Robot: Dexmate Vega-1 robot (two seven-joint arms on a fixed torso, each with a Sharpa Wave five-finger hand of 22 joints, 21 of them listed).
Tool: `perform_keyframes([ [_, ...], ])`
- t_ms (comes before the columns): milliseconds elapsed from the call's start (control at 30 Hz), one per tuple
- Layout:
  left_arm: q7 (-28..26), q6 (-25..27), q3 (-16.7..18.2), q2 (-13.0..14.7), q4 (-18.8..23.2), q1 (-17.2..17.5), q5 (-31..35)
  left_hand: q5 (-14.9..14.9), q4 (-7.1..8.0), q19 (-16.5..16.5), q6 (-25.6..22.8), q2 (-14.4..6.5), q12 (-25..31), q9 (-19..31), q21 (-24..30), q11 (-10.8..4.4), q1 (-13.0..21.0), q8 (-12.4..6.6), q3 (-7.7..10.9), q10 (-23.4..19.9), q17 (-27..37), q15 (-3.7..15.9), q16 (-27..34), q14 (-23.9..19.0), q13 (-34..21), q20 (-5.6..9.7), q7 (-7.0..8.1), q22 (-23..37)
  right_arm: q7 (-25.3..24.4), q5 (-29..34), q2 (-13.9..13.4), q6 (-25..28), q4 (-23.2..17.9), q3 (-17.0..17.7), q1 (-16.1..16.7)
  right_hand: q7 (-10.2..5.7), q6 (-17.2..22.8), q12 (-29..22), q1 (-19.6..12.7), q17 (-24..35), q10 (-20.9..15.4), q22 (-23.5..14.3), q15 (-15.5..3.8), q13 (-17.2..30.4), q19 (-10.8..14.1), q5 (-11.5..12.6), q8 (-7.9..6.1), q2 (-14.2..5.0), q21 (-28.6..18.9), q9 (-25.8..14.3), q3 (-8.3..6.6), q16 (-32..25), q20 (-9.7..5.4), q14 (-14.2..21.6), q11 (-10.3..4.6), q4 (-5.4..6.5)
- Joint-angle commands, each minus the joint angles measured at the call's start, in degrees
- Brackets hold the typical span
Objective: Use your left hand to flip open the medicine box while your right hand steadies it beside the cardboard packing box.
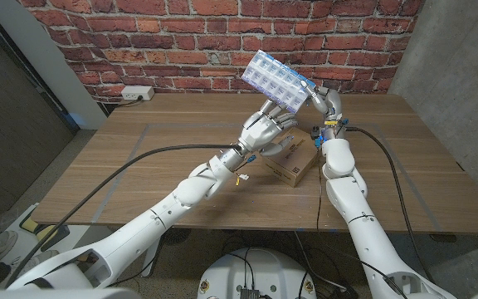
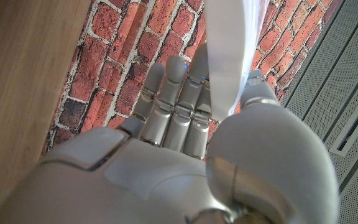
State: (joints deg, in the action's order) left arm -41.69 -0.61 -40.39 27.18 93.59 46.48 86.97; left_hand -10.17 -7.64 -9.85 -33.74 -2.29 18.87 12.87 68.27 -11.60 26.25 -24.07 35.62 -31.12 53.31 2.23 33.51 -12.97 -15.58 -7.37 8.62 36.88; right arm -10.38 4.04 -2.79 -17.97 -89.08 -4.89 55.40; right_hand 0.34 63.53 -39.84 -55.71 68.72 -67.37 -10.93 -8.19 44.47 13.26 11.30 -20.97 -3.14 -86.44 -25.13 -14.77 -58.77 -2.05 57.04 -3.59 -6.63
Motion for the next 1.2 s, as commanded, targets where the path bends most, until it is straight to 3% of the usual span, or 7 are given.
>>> perform_keyframes([
  [33,-2.4,4.9,0.4,-3.2,-2.0,1.1,0.7,-0.2,0.03,-6.2,-3.2,0.8,0.6,-0.4,1.1,0.73,-0.5,-1.04,0.93,-2.4,-0.1,6.89,0.6,-2.5,-0.5,1.02,-1.1,-0.2,-0.3,-0.4,0.2,-0.7,0.8,0.3,-0.3,-0.12,0.6,0.0,-5.9,0.3,-3.3,-0.2,-4.66,0.1,0.1,0.2,-0.06,-5.13,0.1,-0.1,-0.31,-0.1,-3.98,0.3,-2.65,-0.07],
  [567,6.8,7.1,0.3,-4.3,0.3,1.1,1.3,-0.1,1.68,-6.9,-7.4,1.8,0.7,-1.5,1.7,1.34,-3.4,-1.75,0.81,-6.7,-0.4,7.27,0.6,-4.5,0.1,0.8,-2.31,-0.3,-0.2,-0.7,0.4,-1.6,1.2,0.4,-0.5,-0.08,0.6,0.0,-5.8,0.7,-3.3,-0.2,-4.64,0.4,0.2,0.2,0.05,-5.13,0.1,-0.3,-0.3,-0.4,-4.11,0.3,-2.6,-0.01],
  [900,8.2,7.4,0.0,-4.4,0.0,0.6,2.2,-0.2,1.91,-7.0,-7.3,2.0,-0.2,-1.8,1.9,1.66,-4.0,-1.09,1.22,-6.4,-0.6,7.23,0.2,-4.6,0.6,0.77,-2.53,-0.4,-0.2,-0.6,0.4,-2.0,1.4,0.4,-0.6,-0.1,0.6,0.0,-5.8,0.2,-3.1,-0.2,-4.67,0.5,0.2,0.1,0.21,-5.13,0.2,-0.1,-0.32,0.0,-4.25,-0.2,-2.56,-0.02],
  [1200,10.4,7.6,-0.2,-5.0,-0.5,-0.1,2.6,-0.3,2.38,-7.7,-1.7,2.2,-3.5,-2.2,2.3,1.99,-5.1,2.81,2.02,-2.2,-0.9,6.96,-1.1,-3.2,1.8,0.46,-2.26,-0.7,0.2,-0.7,0.3,-2.4,2.1,0.3,-0.9,-0.07,0.7,0.1,-5.8,0.4,-3.3,-0.1,-4.67,0.4,0.2,0.2,0.18,-5.1,0.3,-0.2,-0.31,-0.2,-4.28,0.1,-2.49,-0.04],
])
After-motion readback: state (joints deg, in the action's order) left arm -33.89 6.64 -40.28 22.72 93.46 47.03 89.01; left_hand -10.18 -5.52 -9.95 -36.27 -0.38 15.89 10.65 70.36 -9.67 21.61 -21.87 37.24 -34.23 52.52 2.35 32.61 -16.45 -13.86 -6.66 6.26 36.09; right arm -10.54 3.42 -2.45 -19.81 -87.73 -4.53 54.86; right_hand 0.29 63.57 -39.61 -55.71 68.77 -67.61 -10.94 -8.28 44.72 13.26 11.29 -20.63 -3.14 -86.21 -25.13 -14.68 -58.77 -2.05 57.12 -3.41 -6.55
